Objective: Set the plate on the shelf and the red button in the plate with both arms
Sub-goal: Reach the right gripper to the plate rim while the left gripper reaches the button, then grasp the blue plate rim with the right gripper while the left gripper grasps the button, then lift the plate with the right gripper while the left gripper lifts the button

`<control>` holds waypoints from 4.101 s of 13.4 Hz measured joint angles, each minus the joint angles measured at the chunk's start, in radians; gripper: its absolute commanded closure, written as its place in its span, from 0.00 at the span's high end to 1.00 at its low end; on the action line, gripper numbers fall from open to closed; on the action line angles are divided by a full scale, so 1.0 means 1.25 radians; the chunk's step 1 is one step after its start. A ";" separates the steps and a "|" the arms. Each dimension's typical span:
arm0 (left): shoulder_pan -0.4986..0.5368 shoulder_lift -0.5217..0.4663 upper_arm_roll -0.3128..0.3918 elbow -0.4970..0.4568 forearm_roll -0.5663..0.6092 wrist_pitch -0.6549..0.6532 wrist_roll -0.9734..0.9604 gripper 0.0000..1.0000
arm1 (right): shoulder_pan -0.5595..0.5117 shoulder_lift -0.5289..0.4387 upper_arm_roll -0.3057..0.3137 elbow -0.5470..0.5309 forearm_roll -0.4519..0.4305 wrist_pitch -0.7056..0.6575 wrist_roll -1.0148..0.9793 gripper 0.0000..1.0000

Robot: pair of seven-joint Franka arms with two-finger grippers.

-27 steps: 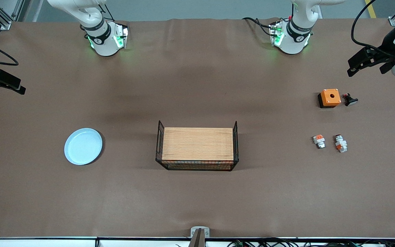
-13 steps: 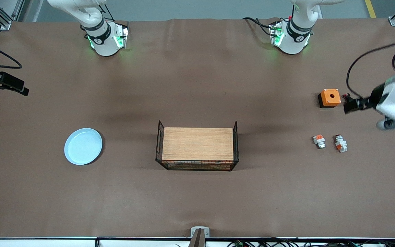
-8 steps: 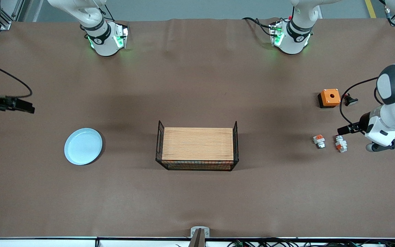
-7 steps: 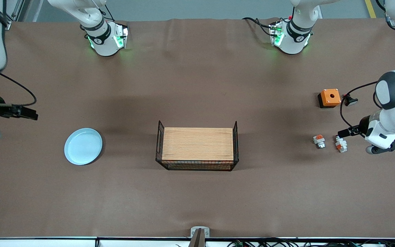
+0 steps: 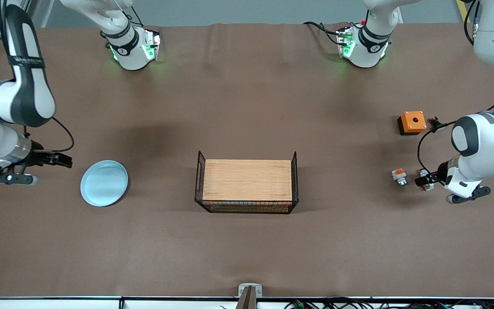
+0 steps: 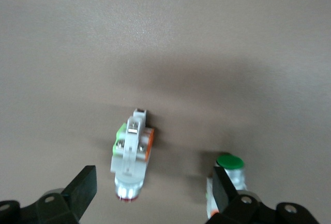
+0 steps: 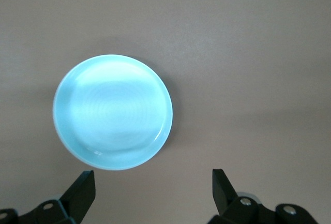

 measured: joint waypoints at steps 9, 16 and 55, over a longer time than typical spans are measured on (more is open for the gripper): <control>0.057 0.035 -0.002 0.000 0.000 0.047 0.112 0.73 | -0.034 0.184 0.002 0.003 0.154 0.159 0.001 0.96; 0.051 0.035 -0.013 0.001 0.000 0.047 0.112 0.00 | -0.036 0.246 0.003 0.052 0.197 0.158 -0.031 0.76; 0.044 -0.234 -0.358 0.246 -0.091 -0.540 -0.199 0.00 | 0.054 -0.101 0.016 0.099 0.176 -0.391 0.112 0.01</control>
